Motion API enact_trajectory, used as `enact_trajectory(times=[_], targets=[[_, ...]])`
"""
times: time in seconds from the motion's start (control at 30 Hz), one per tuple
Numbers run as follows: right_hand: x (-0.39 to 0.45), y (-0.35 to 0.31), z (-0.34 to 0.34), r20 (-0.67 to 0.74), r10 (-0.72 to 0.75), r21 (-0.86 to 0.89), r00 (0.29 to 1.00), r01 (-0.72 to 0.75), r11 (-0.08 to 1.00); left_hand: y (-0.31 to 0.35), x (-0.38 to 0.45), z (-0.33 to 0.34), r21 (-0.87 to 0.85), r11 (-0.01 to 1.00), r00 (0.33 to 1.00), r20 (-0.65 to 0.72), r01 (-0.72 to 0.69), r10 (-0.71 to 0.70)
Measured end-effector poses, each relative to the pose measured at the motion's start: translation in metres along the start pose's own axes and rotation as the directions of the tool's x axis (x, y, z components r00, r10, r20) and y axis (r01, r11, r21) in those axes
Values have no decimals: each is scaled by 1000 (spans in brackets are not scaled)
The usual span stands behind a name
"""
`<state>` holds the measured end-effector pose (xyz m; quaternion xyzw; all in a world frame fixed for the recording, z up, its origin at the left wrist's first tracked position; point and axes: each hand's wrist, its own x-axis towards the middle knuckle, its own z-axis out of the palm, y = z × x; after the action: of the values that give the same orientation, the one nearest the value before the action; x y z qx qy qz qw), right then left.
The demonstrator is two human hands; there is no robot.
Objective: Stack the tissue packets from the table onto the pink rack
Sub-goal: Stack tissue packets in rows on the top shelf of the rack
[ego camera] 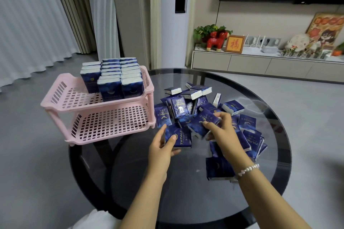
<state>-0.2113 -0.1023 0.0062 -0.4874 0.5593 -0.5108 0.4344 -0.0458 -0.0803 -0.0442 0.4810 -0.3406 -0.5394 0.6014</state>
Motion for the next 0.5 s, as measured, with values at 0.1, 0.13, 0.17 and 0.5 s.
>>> enact_trajectory(times=[0.1,0.13,0.17,0.5], targets=[[-10,3,12,38,68,175,997,-74,982,4,-5,1,-34,999,1000,13,20,-20],[-12,6,16,48,59,190,997,-67,979,5,-6,2,-45,999,1000,17,25,-25],[-14,11,20,58,42,185,997,-52,981,7,-7,2,-51,998,999,22,28,-27],[-23,29,48,119,88,30,989,-92,995,5,-3,0,-2,999,993,112,32,-31]])
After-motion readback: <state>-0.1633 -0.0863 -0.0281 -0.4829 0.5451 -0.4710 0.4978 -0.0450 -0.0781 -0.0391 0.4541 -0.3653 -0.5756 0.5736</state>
